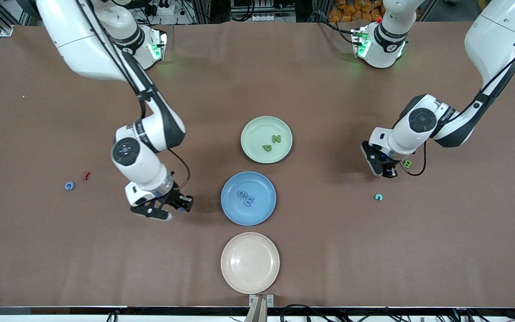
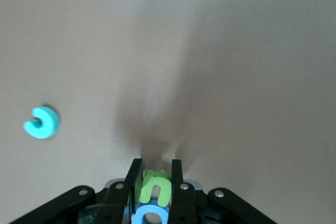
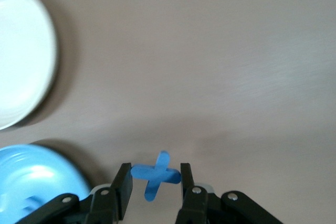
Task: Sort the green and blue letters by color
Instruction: 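Carry the X to the blue plate while the left gripper carries the n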
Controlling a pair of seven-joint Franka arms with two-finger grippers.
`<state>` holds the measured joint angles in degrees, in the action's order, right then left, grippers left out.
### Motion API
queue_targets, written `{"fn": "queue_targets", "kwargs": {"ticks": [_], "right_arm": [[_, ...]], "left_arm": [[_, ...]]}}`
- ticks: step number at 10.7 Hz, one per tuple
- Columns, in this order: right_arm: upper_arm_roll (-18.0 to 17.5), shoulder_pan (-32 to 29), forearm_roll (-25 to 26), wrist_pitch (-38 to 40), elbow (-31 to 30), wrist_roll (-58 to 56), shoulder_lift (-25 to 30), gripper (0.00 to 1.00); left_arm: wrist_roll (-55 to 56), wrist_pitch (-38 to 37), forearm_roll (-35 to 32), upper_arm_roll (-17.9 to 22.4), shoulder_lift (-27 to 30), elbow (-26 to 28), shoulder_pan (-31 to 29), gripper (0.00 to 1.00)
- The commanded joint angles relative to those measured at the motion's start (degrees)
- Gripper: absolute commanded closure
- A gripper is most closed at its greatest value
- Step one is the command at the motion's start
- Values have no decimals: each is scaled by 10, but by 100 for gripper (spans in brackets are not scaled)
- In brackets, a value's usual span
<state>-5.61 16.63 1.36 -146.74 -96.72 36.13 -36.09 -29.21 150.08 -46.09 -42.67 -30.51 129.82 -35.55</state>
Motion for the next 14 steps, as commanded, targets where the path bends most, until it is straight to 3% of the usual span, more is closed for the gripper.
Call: {"fn": "queue_targets", "kwargs": {"ticks": [1, 4, 6, 7, 8, 12, 14], "right_arm": [[4, 66, -1, 2, 61, 40, -43, 78], [3, 111, -2, -30, 69, 58, -55, 74], [2, 134, -1, -37, 70, 115, -58, 58], [2, 139, -2, -37, 70, 137, -58, 10], [2, 140, 3, -36, 70, 149, -56, 0], [2, 112, 7, 0, 57, 110, -34, 0], [2, 53, 7, 70, 50, 26, -15, 0]], "left_arm": [[92, -2, -11, -30, 14, -21, 7, 100], [249, -36, 12, -47, 13, -51, 77, 100], [373, -41, 56, -51, 13, -69, 145, 100], [439, -42, 73, -51, 12, -81, 182, 100], [499, -42, 90, -51, 10, -92, 216, 100], [691, -78, 101, -33, -30, -141, 357, 88], [748, -102, 102, 23, -40, -175, 453, 81]]}}
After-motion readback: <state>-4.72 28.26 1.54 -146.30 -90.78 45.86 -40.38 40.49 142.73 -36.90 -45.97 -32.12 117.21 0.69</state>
